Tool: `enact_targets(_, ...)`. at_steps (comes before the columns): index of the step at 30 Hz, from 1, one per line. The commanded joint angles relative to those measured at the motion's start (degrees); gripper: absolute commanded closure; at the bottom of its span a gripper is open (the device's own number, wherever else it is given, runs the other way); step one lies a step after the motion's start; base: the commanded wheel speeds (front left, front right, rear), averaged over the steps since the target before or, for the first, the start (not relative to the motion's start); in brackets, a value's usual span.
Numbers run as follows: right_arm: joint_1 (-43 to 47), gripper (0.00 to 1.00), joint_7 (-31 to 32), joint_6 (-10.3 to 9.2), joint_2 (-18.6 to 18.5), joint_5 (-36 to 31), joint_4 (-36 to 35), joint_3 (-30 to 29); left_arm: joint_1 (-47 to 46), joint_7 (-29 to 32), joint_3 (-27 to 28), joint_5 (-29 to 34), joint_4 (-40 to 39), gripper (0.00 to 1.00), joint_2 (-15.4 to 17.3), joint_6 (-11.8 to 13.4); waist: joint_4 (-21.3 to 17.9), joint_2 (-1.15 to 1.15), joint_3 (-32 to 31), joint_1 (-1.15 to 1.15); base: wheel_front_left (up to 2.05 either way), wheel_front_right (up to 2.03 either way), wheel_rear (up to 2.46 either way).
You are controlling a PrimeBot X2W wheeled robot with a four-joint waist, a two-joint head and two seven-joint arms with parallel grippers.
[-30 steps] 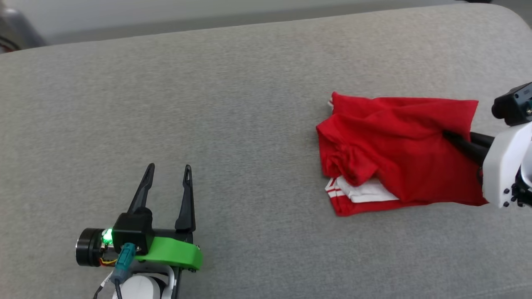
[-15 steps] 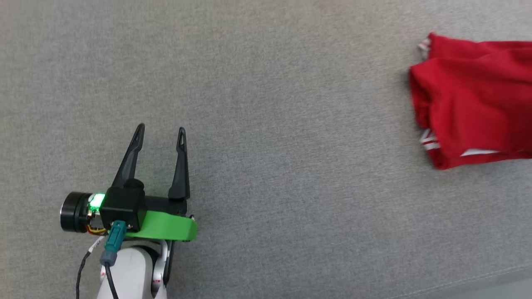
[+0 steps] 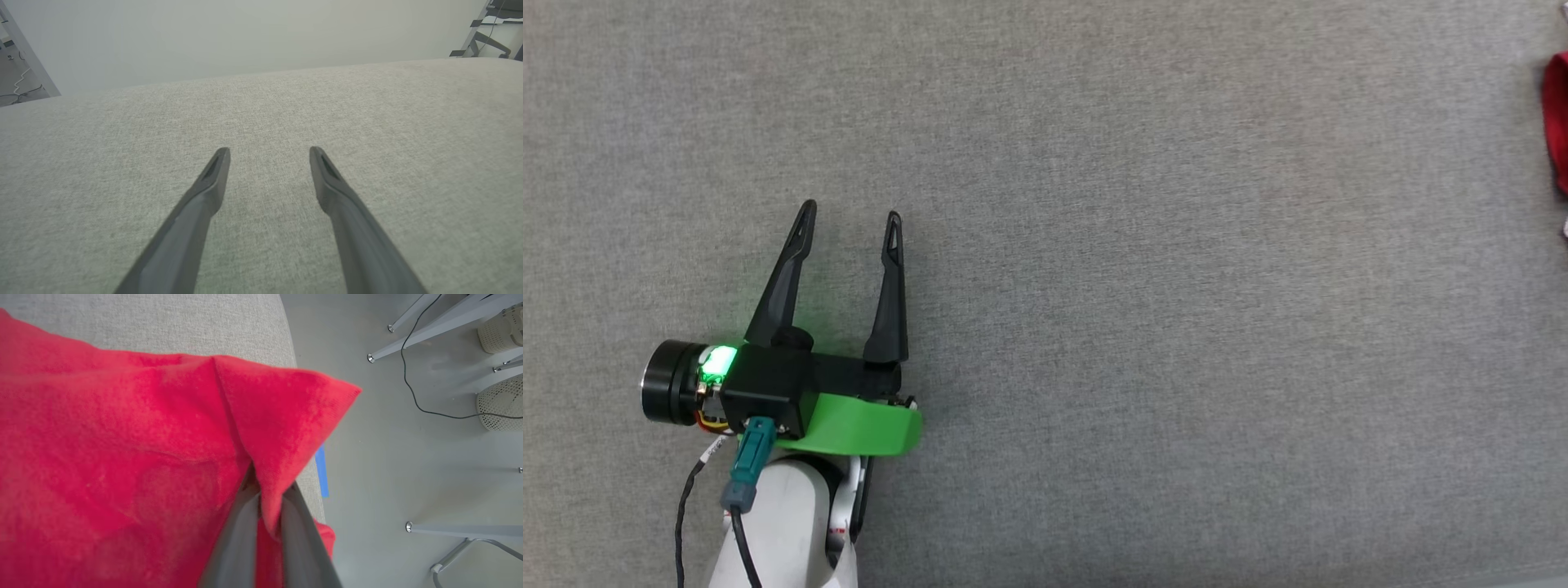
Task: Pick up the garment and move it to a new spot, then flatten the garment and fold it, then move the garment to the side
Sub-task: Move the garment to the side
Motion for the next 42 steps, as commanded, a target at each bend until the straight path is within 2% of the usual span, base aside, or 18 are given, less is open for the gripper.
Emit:
enact_targets(1, -1.1, 0.61, -0.8, -0.04, 1.1, -1.0, 0.7, -0.4, -1.2, -0.3, 0.0, 0.4, -0.2, 0.00, 0.4, 0.5, 0.9, 0.00, 1.2, -0.01, 0.00, 0.00, 0.00)
enact_targets(2, -1.4, 0.02, -1.5, -0.04, 1.7, -1.7, 1.3, -0.9, -1.3, -0.3, 0.0, 0.4, -0.2, 0.00, 0.5, 0.6, 0.9, 0.00, 1.2, -0.01, 0.00, 0.00, 0.00)
enact_targets(3, -1.7, 0.00, -2.1, -0.04, 2.2, -2.2, 1.8, -1.3, -1.4, -0.3, 0.0, 0.3, -0.1, 0.00, 0.5, 0.7, 0.8, 0.00, 1.1, -0.01, 0.00, 0.00, 0.00)
enact_targets(9, -0.4, 0.00, -7.8, -0.04, 3.6, -4.4, 5.2, -5.7, -1.1, -0.3, -0.8, -0.2, 0.9, 0.00, 0.1, 1.2, 1.6, 0.00, -2.7, -0.01, 0.00, 0.00, 0.00)
enact_targets(15, 2.8, 0.00, -18.1, -0.04, 3.4, -9.4, 5.2, -10.1, 1.3, -0.3, -0.4, -1.1, 1.9, 0.00, -0.3, 1.8, 1.7, 0.00, -8.0, -0.01, 0.00, 0.00, 0.00)
enact_targets(22, 5.8, 0.00, -30.5, -0.04, 8.5, -13.2, 0.0, -15.9, 4.6, -0.3, 0.3, -1.9, 2.4, 0.00, -0.6, 2.1, 2.5, 0.00, -13.8, -0.01, 0.00, 0.00, 0.00)
enact_targets(26, 8.9, 0.00, -33.7, -0.04, 13.2, -16.3, -6.0, -20.3, 6.0, -0.3, 0.9, -2.2, 2.7, 0.00, -0.8, 2.2, 3.6, 0.00, -16.2, -0.01, 0.00, 0.00, 0.00)
enact_targets(33, 16.9, 0.00, -34.7, -0.04, 26.6, -24.4, -23.4, -26.7, 7.8, -0.3, 2.0, -2.6, 3.5, 0.00, -1.0, 1.9, 5.4, 0.00, -19.7, -0.01, 0.00, 0.00, 0.00)
enact_targets(37, 22.0, 0.00, -34.7, -0.04, 33.5, -28.0, -32.7, -26.4, 8.2, -0.3, 2.2, -2.7, 4.0, 0.00, -1.2, 1.7, 6.5, 0.00, -21.4, -0.01, 0.00, 0.00, 0.00)
enact_targets(42, 28.3, 0.00, -34.8, -0.04, 39.8, -30.3, -38.2, -22.1, 8.5, -0.3, 2.9, -3.0, 5.1, 0.00, -1.3, 1.2, 7.5, 0.00, -23.2, -0.01, 0.00, 0.00, 0.00)
